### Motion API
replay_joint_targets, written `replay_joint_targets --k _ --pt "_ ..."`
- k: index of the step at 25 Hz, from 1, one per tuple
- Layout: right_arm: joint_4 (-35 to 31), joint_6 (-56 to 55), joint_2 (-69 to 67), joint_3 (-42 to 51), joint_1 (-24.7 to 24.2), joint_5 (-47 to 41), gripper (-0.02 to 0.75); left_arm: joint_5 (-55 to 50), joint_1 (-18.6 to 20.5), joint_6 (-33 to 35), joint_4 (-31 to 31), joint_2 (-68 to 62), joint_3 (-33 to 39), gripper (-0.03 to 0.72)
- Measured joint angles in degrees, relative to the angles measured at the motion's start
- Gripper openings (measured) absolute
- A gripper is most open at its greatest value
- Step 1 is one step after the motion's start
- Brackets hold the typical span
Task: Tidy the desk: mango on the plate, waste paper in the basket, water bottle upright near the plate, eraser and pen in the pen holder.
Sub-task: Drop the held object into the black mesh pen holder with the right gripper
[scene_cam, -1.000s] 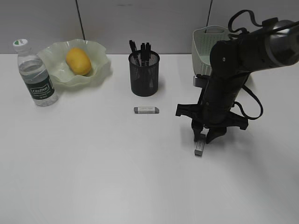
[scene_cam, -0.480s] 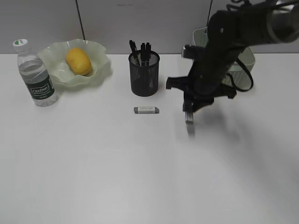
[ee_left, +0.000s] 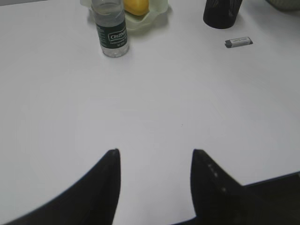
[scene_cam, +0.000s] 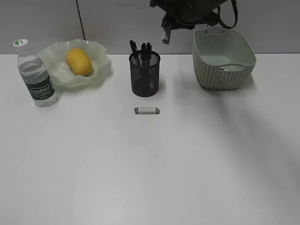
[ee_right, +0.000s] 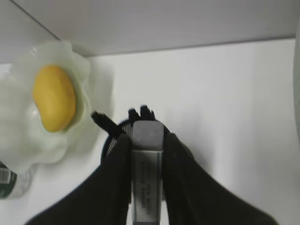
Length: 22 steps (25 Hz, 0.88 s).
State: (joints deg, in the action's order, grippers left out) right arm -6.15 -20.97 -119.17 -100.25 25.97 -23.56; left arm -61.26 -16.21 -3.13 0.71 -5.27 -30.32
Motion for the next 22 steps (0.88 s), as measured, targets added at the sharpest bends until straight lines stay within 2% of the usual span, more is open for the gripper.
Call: replay_joint_targets --k 5,10,22 --pt "0.20 0.01 -1.19 0.00 0.50 8.87 0.172 0.00 0.00 0.00 -0.71 0.00 0.00 0.372" --pt "2.82 0.12 -4.58 0.00 3.05 14.36 0.172 0.00 0.00 0.00 -0.39 0.00 0.00 0.372" --pt "8.21 0.41 -10.61 0.00 4.63 16.58 0.174 0.00 0.00 0.00 -0.15 0.00 0.00 0.371"
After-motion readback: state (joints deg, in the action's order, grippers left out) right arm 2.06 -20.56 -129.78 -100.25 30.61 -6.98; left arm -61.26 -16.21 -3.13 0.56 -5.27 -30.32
